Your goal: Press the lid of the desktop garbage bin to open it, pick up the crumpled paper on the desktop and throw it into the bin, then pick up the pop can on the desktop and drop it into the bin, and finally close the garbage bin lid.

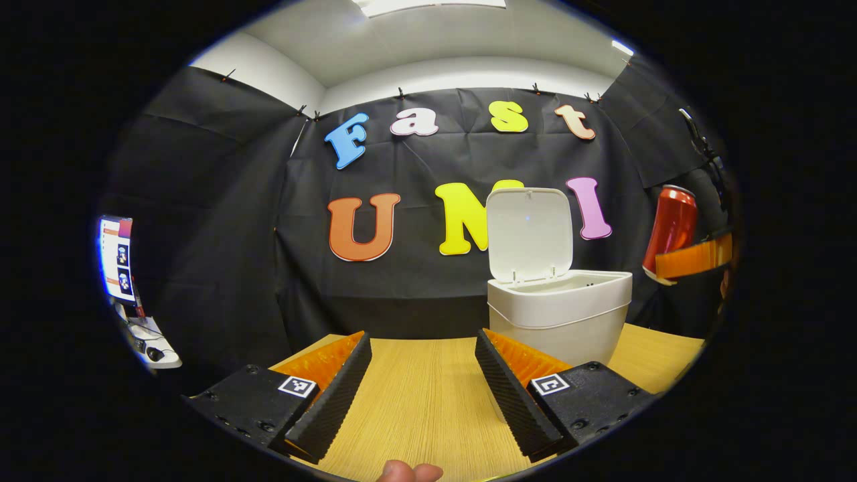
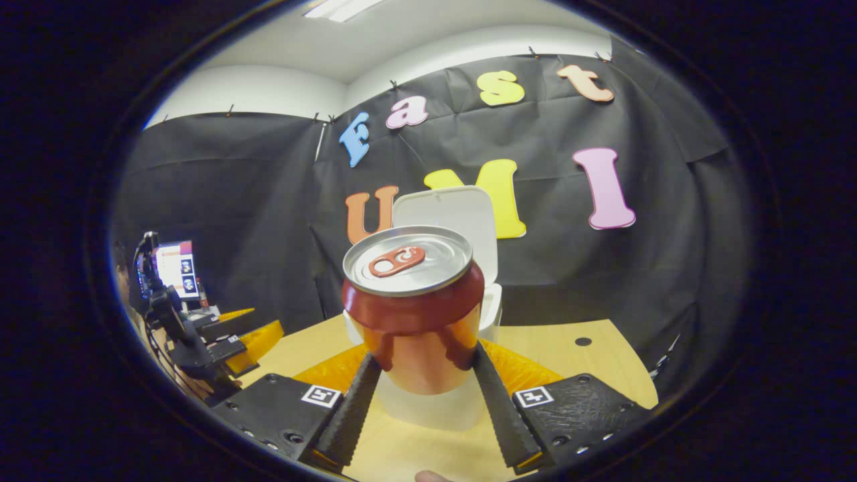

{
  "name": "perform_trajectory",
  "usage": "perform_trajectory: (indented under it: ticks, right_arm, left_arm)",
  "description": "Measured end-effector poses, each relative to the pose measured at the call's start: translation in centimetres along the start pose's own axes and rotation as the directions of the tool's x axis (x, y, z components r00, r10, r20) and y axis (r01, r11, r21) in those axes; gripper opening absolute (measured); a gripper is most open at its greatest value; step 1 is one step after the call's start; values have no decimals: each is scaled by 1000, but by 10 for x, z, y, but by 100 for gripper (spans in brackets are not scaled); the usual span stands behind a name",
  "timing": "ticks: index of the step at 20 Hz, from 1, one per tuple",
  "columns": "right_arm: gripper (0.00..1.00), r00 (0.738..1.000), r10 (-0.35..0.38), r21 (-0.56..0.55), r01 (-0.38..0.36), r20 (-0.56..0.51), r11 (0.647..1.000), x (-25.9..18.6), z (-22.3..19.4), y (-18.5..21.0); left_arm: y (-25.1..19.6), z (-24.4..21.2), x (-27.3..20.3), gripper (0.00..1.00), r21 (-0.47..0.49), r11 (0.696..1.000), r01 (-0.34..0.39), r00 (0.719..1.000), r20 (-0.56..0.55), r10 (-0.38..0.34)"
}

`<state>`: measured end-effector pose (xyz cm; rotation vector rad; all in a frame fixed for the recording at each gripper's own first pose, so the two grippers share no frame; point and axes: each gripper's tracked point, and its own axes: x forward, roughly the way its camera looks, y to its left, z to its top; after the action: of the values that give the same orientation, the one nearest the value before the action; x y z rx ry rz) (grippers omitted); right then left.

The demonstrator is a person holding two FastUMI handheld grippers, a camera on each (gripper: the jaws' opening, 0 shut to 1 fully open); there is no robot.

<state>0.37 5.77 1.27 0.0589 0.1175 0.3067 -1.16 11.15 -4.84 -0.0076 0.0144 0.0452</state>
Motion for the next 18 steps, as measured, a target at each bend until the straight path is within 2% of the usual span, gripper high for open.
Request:
perform_trajectory:
  ticks: [5, 10, 13, 15, 18]
  right_arm:
    - [80, 1000, -17, -40, 17, -2, 999, 29, 25, 11]
    - [79, 997, -42, -49, 39, -66, 998, 76, 35, 10]
    - [81, 991, -71, -56, 65, -114, 996, 103, 33, 5]
    - [79, 984, -98, -58, 90, -151, 994, 117, 28, 0]
    - [79, 977, -97, -63, 86, -189, 994, 127, 24, 0]
  left_arm:
    - [5, -21, -7, 100, -27, 999, 28, 999, -17, -28]
    - [8, -28, -7, 100, -60, 997, 41, 999, -26, -43]
    - [-6, -27, -10, 100, -106, 990, 92, 996, -8, -93]
    - [-3, -31, -9, 99, -127, 990, 69, 996, -42, -74]
    - [-5, -20, -14, 98, -132, 990, 57, 997, -37, -62]
